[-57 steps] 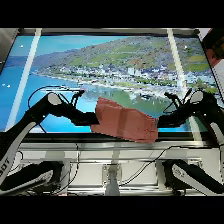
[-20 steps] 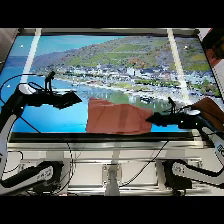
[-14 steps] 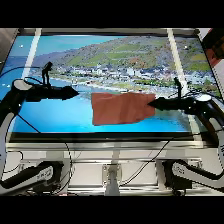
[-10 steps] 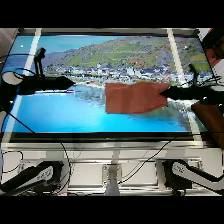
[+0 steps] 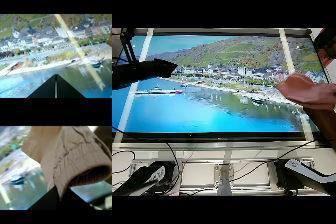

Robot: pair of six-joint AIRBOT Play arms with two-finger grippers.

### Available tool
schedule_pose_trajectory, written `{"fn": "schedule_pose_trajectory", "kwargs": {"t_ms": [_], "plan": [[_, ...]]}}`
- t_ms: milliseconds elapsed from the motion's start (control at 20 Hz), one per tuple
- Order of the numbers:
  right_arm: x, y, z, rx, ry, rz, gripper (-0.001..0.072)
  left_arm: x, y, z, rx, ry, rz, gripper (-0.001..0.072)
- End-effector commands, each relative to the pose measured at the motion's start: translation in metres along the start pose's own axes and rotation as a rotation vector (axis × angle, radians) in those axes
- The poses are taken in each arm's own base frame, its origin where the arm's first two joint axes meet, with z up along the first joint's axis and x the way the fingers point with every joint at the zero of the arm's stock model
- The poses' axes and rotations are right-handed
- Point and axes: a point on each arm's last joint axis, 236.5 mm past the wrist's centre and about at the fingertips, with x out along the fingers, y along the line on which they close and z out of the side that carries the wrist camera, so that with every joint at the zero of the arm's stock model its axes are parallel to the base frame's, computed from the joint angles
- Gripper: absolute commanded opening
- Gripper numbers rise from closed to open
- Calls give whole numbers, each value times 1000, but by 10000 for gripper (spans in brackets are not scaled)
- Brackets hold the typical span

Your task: Fold the clothes and pants, and hang the long-sleeved shirts on hangers.

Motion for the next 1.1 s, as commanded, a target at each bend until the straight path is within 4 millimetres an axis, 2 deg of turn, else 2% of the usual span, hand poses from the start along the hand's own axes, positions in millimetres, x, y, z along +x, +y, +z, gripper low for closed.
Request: {"fn": "schedule_pose_trajectory", "kwargs": {"t_ms": [0, 150, 450, 650, 800, 850, 900, 950, 1050], "plan": [[-37, -96, -34, 187, 83, -230, 18, -3, 0, 4, 13, -13, 9, 6], [-61, -149, -54, 279, 104, -369, 18, -3, 1, 5, 13, -17, 13, 6], [-99, -219, -66, 410, 44, -620, 18, -3, 1, 5, 12, -17, 12, 6], [-110, -238, -39, 417, -105, -678, 18, -3, 1, 5, 12, -17, 12, 6], [-118, -250, -31, 389, -143, -732, 20, -3, 1, 5, 12, -17, 12, 7], [-117, -252, -28, 385, -155, -733, 116, -3, 1, 5, 12, -17, 12, 7], [-116, -253, -24, 381, -167, -730, 432, -3, 1, 5, 12, -17, 12, 7], [-115, -254, -23, 380, -168, -729, 716, -3, 1, 5, 11, -17, 12, 7], [-113, -253, -24, 384, -162, -724, 687, -3, 0, 6, 10, -19, 10, 7]]}}
